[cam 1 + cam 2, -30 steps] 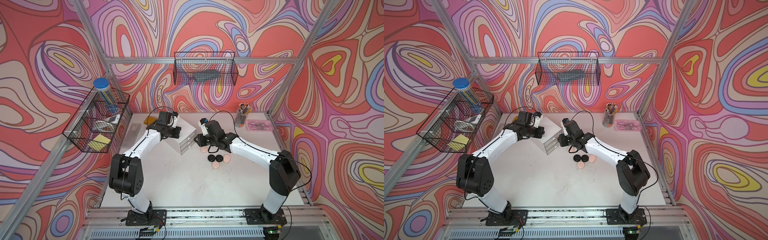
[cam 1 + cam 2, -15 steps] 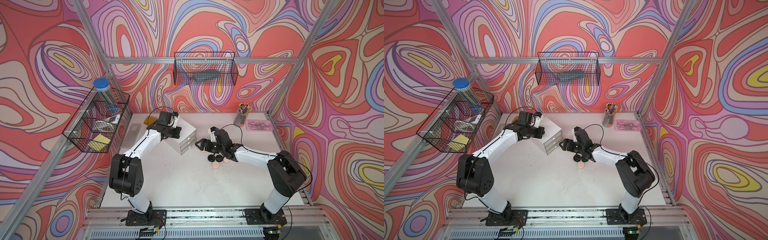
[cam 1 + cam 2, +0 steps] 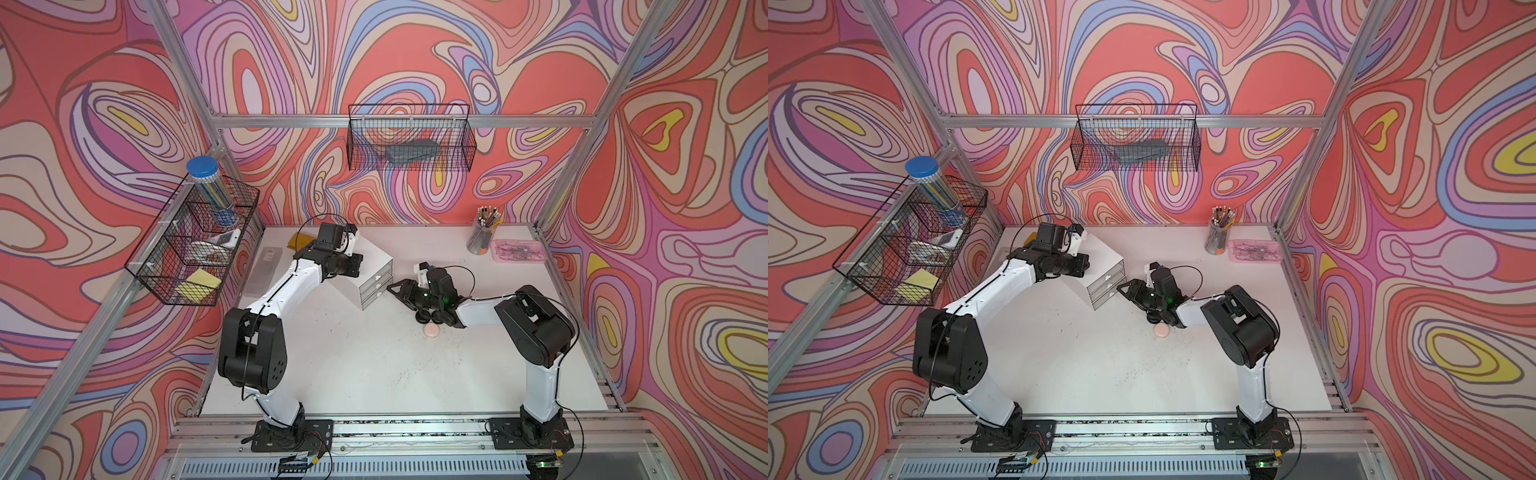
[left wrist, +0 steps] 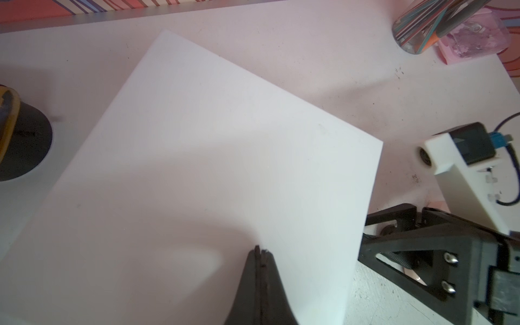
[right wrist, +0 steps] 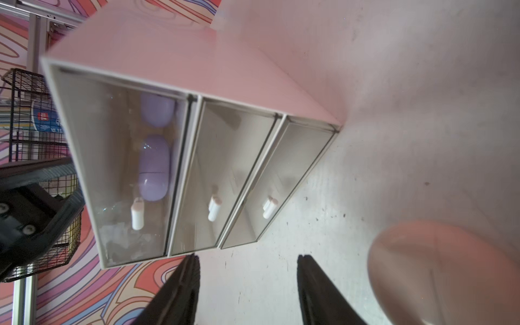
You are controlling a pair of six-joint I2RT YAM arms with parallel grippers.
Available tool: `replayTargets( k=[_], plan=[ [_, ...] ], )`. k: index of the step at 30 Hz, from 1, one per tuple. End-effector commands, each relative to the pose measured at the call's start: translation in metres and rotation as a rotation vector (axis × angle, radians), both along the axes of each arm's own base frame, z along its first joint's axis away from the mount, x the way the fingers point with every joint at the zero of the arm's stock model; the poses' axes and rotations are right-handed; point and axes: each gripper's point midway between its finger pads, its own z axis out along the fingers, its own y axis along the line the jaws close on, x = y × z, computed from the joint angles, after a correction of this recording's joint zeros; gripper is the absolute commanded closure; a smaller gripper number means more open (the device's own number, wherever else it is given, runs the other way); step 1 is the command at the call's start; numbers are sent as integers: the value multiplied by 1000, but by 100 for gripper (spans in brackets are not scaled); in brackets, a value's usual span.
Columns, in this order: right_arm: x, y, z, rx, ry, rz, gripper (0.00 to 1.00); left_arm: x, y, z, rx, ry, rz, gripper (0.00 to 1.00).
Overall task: Put the bluetooth earphones in the drawer according to color
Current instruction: Open the drawer in the storage box.
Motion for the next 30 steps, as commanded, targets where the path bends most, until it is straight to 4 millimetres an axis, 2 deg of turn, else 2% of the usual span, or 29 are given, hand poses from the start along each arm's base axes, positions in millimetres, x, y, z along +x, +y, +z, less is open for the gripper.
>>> replayTargets(
  k=[1,9,19,25,30],
  plan=[
    [13,10,27,131,-48,-15,49,-29,4,-40,58,181,-11,100],
    [27,20,19,164,2,-25,60,-30,5,-44,64,197,-8,100],
    [33,25,15,210,19,-38,69,-30,5,-43,63,196,-7,100],
    [33,29,13,236,29,-44,70,-29,5,-41,63,194,-7,100],
    [32,40,16,246,23,-34,71,-30,5,-38,60,188,-8,100]
  ],
)
